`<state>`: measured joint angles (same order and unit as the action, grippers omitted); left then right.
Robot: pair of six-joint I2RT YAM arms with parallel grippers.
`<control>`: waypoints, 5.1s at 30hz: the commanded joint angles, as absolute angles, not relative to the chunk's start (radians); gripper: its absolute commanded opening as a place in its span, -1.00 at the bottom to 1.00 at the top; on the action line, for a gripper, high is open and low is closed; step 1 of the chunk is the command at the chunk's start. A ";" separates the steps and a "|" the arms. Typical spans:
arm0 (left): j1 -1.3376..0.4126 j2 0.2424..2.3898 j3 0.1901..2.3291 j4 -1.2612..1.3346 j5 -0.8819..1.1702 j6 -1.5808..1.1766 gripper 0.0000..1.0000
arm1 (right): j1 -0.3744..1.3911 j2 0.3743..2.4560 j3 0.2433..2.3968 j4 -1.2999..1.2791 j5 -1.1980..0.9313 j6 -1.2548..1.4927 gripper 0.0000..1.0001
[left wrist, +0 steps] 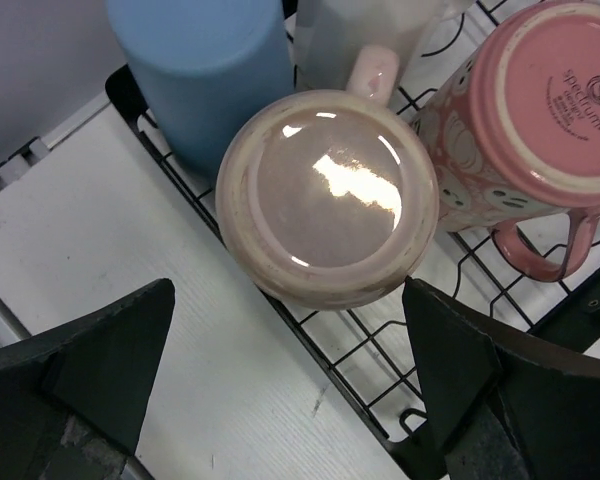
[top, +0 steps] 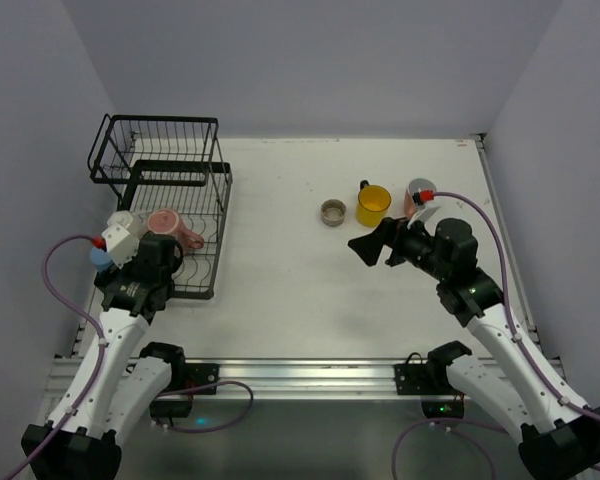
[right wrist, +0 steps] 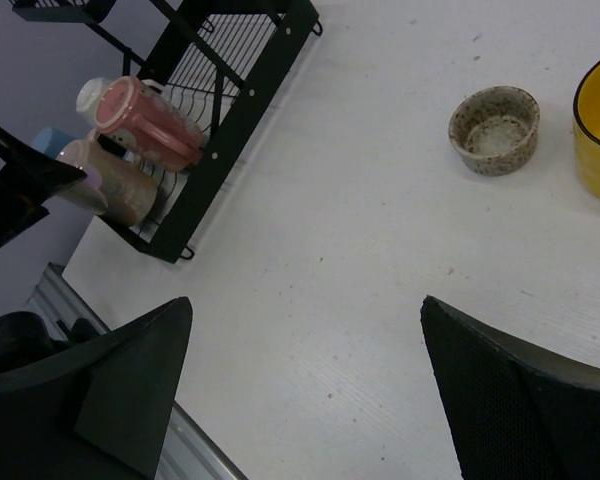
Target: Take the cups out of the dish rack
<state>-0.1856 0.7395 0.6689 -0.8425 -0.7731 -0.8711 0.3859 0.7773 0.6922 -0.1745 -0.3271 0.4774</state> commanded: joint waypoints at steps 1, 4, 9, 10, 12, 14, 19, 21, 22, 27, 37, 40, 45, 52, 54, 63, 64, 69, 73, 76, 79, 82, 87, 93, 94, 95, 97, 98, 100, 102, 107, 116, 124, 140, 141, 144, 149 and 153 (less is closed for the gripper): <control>-0.143 0.744 0.672 -0.683 -0.690 -0.733 1.00 | 0.402 0.761 0.684 -0.135 -0.368 0.482 0.98; -0.129 0.781 0.669 -0.654 -0.693 -0.704 1.00 | 0.410 0.759 0.681 -0.129 -0.389 0.483 0.98; -0.085 0.847 0.683 -0.614 -0.701 -0.655 1.00 | 0.425 0.747 0.681 -0.129 -0.396 0.477 0.98; -0.071 0.859 0.692 -0.611 -0.696 -0.646 1.00 | 0.426 0.746 0.681 -0.130 -0.393 0.479 0.98; -0.038 0.893 0.698 -0.595 -0.701 -0.627 1.00 | 0.429 0.746 0.681 -0.129 -0.393 0.477 0.98; -0.022 0.911 0.706 -0.582 -0.701 -0.615 1.00 | 0.433 0.747 0.681 -0.132 -0.393 0.474 0.98; -0.014 0.965 0.701 -0.546 -0.704 -0.603 1.00 | 0.437 0.752 0.678 -0.130 -0.390 0.472 0.98; -0.011 0.980 0.700 -0.532 -0.686 -0.601 1.00 | 0.439 0.753 0.678 -0.132 -0.387 0.471 0.98; -0.011 0.982 0.695 -0.529 -0.667 -0.603 1.00 | 0.439 0.755 0.678 -0.132 -0.387 0.471 0.98; -0.011 0.915 0.664 -0.535 -0.635 -0.623 0.65 | 0.440 0.755 0.684 -0.140 -0.382 0.468 0.98; -0.011 0.709 0.724 -0.587 -0.408 -0.581 -0.37 | 0.456 0.747 0.693 -0.101 -0.417 0.535 0.98; -0.011 0.663 0.771 -0.610 -0.355 -0.566 -0.39 | 0.466 0.749 0.670 -0.025 -0.448 0.604 0.98; -0.011 0.586 0.839 -0.632 -0.207 -0.578 -0.42 | 0.517 0.773 0.611 0.190 -0.488 0.739 0.97; -0.011 0.557 0.850 -0.552 0.054 -0.647 -0.43 | 0.620 0.844 0.581 0.400 -0.446 0.819 0.90; -0.012 0.548 0.870 -0.540 0.072 -0.649 -0.46 | 0.646 0.888 0.604 0.403 -0.437 0.805 0.90; -0.026 0.540 0.763 -0.203 0.443 -0.869 -0.51 | 0.785 1.022 0.626 0.517 -0.376 0.792 0.90; -0.035 0.540 0.740 -0.149 0.501 -0.937 -0.52 | 0.795 1.034 0.624 0.531 -0.368 0.798 0.89; -0.112 0.569 0.612 0.153 0.557 -1.072 -0.58 | 0.834 1.077 0.641 0.624 -0.342 0.836 0.76; -0.195 0.584 0.555 0.299 0.558 -1.175 -0.60 | 0.859 1.111 0.673 0.637 -0.293 0.836 0.75; -0.245 0.574 0.537 0.351 0.540 -1.209 -0.60 | 0.862 1.129 0.690 0.644 -0.273 0.845 0.74; -0.258 0.557 0.520 0.385 0.545 -1.229 -0.60 | 0.873 1.138 0.706 0.666 -0.255 0.857 0.61; -0.259 0.537 0.496 0.385 0.542 -1.236 -0.58 | 0.888 1.169 0.750 0.681 -0.267 0.870 0.44; -0.262 0.515 0.450 0.387 0.543 -1.243 -0.35 | 0.910 1.235 0.795 0.753 -0.284 0.917 0.07; -0.262 0.517 0.423 0.384 0.566 -1.220 0.44 | 0.910 1.273 0.790 0.805 -0.279 0.943 -0.51; -0.262 0.523 0.425 0.379 0.569 -1.213 0.64 | 0.910 1.269 0.787 0.789 -0.264 0.943 -0.67; -0.262 0.526 0.428 0.377 0.571 -1.206 0.74 | 0.910 1.252 0.775 0.773 -0.253 0.942 -0.80; -0.262 0.534 0.445 0.323 0.571 -1.146 0.89 | 0.911 1.223 0.766 0.735 -0.232 0.904 -1.00; -0.262 0.543 0.481 0.292 0.566 -1.112 1.00 | 0.908 1.186 0.765 0.663 -0.224 0.882 -1.00; -0.262 0.552 0.523 0.176 0.545 -0.996 1.00 | 0.908 1.143 0.772 0.560 -0.193 0.803 -1.00; -0.262 0.568 0.581 0.108 0.513 -0.872 1.00 | 0.900 1.080 0.798 0.373 -0.132 0.728 -1.00; -0.262 0.583 0.699 -0.234 0.341 -0.628 1.00 | 0.824 1.028 0.912 -0.114 -0.060 0.591 -1.00; -0.262 0.526 0.713 -0.448 0.128 -0.381 1.00 | 0.574 1.107 1.000 -0.463 -0.029 0.427 -1.00; -0.262 0.462 0.623 -0.428 0.037 -0.380 1.00 | 0.549 1.359 1.155 -0.615 0.190 0.290 -1.00; -0.261 0.503 0.640 -0.474 -0.221 -0.429 1.00 | 0.535 1.606 1.206 -0.546 0.202 0.270 -1.00; -0.261 0.512 0.643 -0.479 -0.248 -0.437 1.00 | 0.534 1.608 1.204 -0.545 0.209 0.271 -0.92; -0.261 0.541 0.650 -0.491 -0.299 -0.443 1.00 | 0.534 1.603 1.197 -0.543 0.209 0.275 -0.60; -0.261 0.578 0.663 -0.494 -0.357 -0.472 1.00 | 0.534 1.534 1.160 -0.519 0.207 0.302 -0.10; -0.261 0.653 0.695 -0.495 -0.405 -0.491 1.00 | 0.538 1.438 1.125 -0.486 0.173 0.314 0.67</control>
